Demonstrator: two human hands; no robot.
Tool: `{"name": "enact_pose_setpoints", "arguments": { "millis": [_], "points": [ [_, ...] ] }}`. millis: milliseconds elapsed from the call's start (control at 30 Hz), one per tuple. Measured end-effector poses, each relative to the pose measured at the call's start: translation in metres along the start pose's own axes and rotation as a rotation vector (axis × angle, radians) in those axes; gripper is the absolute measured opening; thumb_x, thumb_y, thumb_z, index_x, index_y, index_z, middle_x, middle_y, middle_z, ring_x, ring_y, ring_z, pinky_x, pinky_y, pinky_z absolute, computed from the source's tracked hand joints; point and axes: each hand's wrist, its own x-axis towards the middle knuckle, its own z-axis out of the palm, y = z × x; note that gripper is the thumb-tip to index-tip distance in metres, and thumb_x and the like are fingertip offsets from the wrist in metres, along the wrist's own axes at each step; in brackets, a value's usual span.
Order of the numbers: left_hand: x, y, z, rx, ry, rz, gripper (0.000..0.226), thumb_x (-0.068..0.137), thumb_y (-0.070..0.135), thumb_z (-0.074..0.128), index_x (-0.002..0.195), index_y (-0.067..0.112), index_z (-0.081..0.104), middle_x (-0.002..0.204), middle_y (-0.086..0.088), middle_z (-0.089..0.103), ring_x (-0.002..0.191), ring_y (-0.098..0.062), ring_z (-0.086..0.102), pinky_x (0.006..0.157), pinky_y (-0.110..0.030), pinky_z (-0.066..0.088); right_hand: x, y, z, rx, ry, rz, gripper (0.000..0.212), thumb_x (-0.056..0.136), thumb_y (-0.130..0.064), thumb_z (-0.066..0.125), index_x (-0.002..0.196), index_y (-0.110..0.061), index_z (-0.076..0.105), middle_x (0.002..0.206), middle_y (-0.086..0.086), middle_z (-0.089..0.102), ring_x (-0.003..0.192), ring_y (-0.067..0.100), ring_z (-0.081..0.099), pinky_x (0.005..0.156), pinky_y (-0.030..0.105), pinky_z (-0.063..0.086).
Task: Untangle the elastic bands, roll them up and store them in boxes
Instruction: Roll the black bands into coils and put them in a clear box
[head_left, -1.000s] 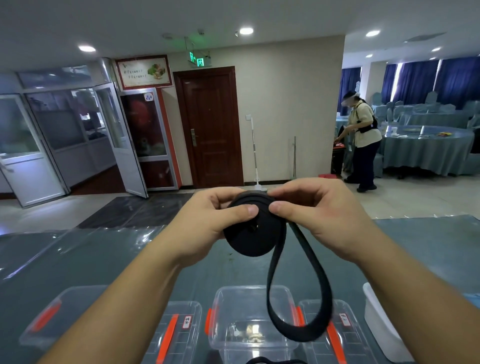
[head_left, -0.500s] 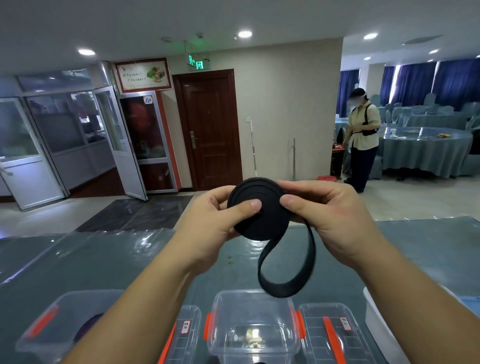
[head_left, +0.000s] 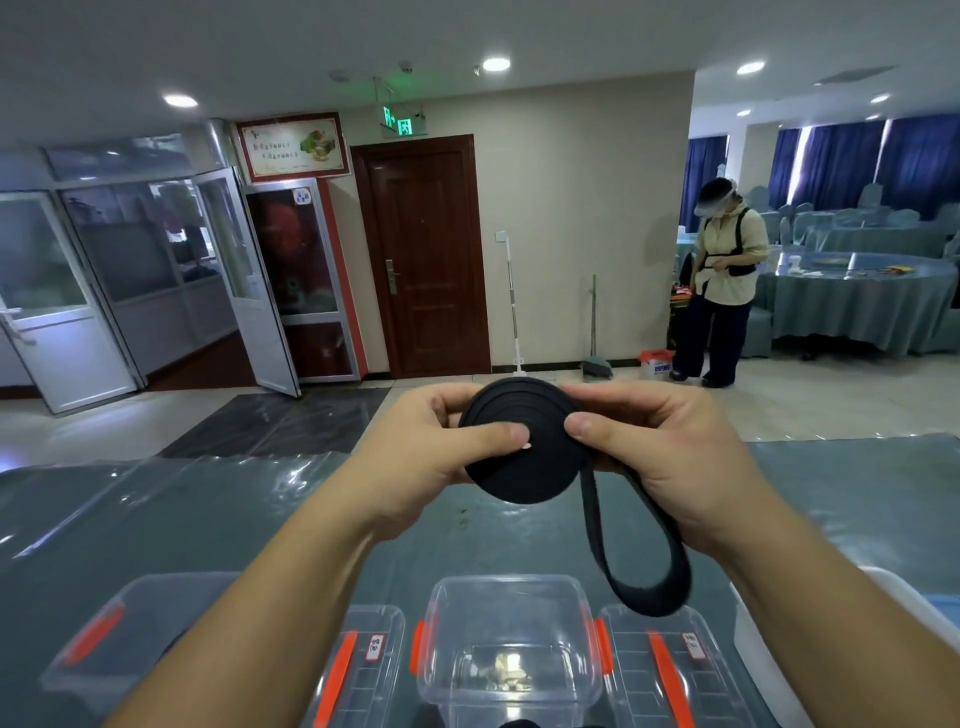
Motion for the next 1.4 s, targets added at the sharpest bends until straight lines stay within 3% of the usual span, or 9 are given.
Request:
{"name": "enact_pose_setpoints", "arguments": {
  "millis": [167,333,533,700,800,900,1067,1267,1400],
  "points": [
    [0.003,-0.009,0.01,-0.151,0.167,0.06,0.043,0.075,0.019,0.078,0.117,0.006,0.073,0.107,-0.013,0.08,0.098,-0.026,0.077,0.09,-0.043,0.062,0.003,0.005,-0.003,0.066,0.09,0.028,0.038,0.073,-0.011,0.077,0.111,-0.007,0.078,0.105,0.017,0.08,0.098,0.031,0.078,0.084,0.039,0.064],
    [-0.001,-0.005,0.006,-0.052,0.051,-0.077,0.035,0.087,0.006,0.075,0.121,0.01,0.074,0.113,-0.013,0.078,0.1,-0.026,0.077,0.088,-0.044,0.064,-0.004,0.011,-0.007,0.031,0.082,0.053,0.037,0.077,-0.01,0.075,0.113,-0.004,0.078,0.109,0.016,0.079,0.102,0.033,0.077,0.089,0.044,0.062],
    [-0.003,-0.011,0.018,-0.144,0.159,0.003,0.029,0.084,0.008,0.076,0.113,0.008,0.075,0.105,-0.01,0.081,0.093,-0.021,0.078,0.084,-0.037,0.065,-0.008,0.013,0.0,0.132,0.119,0.049,0.044,0.075,-0.01,0.074,0.119,-0.005,0.074,0.108,0.015,0.08,0.101,0.029,0.078,0.084,0.039,0.064],
    [-0.004,-0.01,0.009,-0.033,0.038,-0.093,0.046,0.081,0.01,0.079,0.126,0.008,0.07,0.114,-0.015,0.078,0.106,-0.032,0.076,0.093,-0.046,0.062,-0.013,0.013,-0.008,0.083,0.104,0.057,0.037,0.077,-0.006,0.073,0.114,-0.005,0.076,0.105,0.015,0.08,0.098,0.031,0.078,0.076,0.034,0.064],
    [-0.004,-0.012,0.011,-0.073,0.067,-0.073,0.052,0.075,0.016,0.08,0.125,0.005,0.07,0.113,-0.016,0.078,0.103,-0.03,0.076,0.094,-0.047,0.061,-0.016,0.018,-0.006,0.095,0.165,0.047,0.033,0.081,-0.005,0.072,0.114,-0.004,0.076,0.105,0.014,0.08,0.096,0.029,0.079,0.077,0.033,0.065],
    [-0.003,-0.021,0.022,-0.192,0.131,-0.075,0.05,0.079,0.014,0.081,0.126,0.001,0.068,0.114,-0.015,0.078,0.101,-0.026,0.076,0.096,-0.049,0.06,-0.016,0.023,-0.006,0.082,0.24,0.044,0.025,0.092,0.001,0.067,0.114,-0.006,0.077,0.105,0.011,0.081,0.095,0.025,0.079,0.075,0.027,0.064],
    [-0.006,-0.02,0.014,-0.033,0.046,-0.172,0.037,0.086,0.005,0.078,0.122,0.005,0.071,0.113,-0.014,0.078,0.101,-0.026,0.076,0.091,-0.044,0.063,-0.023,0.027,-0.011,0.01,0.199,0.099,0.024,0.094,0.001,0.066,0.108,-0.013,0.079,0.101,0.007,0.082,0.095,0.023,0.079,0.072,0.023,0.062],
    [-0.01,-0.03,0.03,-0.203,0.133,-0.128,0.036,0.085,0.012,0.076,0.12,0.005,0.073,0.113,-0.014,0.078,0.101,-0.025,0.074,0.099,-0.052,0.059,-0.027,0.033,-0.008,0.068,0.223,0.075,0.029,0.093,-0.003,0.066,0.119,-0.014,0.075,0.11,0.005,0.081,0.106,0.021,0.076,0.093,0.041,0.06],
    [-0.01,-0.029,0.027,-0.143,0.084,-0.185,0.029,0.091,0.01,0.073,0.119,0.008,0.074,0.112,-0.013,0.078,0.098,-0.022,0.074,0.089,-0.044,0.063,-0.031,0.037,-0.017,-0.012,0.187,0.089,0.03,0.096,-0.001,0.064,0.122,-0.012,0.075,0.11,0.003,0.081,0.105,0.018,0.076,0.098,0.046,0.059]
  ]
}}
